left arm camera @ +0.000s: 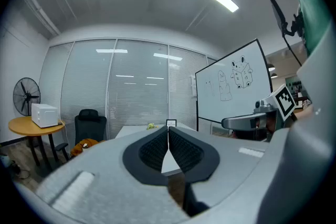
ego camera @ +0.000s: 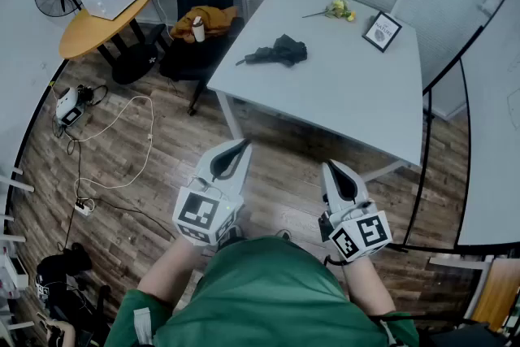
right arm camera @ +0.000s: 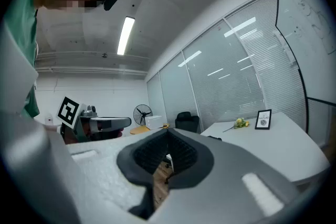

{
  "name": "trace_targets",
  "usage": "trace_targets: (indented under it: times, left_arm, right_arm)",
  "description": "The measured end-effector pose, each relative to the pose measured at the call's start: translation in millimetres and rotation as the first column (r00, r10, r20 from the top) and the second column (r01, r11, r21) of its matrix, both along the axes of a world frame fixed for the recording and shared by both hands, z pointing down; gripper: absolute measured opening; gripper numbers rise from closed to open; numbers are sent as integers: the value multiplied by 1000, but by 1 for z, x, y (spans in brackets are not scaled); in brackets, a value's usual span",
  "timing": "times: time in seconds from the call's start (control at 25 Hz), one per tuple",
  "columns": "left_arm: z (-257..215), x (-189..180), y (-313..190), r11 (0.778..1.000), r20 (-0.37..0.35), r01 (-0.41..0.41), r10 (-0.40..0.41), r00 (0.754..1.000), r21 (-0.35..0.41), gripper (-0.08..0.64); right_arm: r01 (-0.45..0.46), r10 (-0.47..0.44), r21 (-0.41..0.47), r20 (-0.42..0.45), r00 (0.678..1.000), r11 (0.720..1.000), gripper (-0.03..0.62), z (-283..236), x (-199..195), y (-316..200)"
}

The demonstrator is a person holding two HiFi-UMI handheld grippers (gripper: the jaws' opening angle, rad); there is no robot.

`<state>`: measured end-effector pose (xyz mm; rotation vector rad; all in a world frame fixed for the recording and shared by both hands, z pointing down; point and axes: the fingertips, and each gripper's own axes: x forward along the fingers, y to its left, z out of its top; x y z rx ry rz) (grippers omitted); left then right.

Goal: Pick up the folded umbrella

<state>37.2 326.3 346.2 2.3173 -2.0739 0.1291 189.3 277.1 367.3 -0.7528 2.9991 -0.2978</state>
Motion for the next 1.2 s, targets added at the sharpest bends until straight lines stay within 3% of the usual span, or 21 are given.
trace_targets:
  times: [0.36, 0.64, 0.92, 1.2]
  left_arm:
    - [5, 20, -18, 1000, 5, 21, -21, 1000, -22, 13]
    - [14, 17, -17, 994, 3, 97, -97, 995, -52, 14]
    - [30, -10, -24, 987, -13, 139, -141, 990, -85, 14]
    - [44, -54, -75, 994, -59, 95, -99, 993, -61, 14]
  right_arm:
    - [30, -30, -5, 0, 1000, 1000, 3, 3, 17, -19]
    - [49, -49, 2, -6, 999, 999, 3, 11, 26, -30]
    - [42, -43, -30, -23, 999, 999, 3, 23, 12, -53]
    - [-14, 12, -21, -67, 998, 1000, 3, 32, -22, -93]
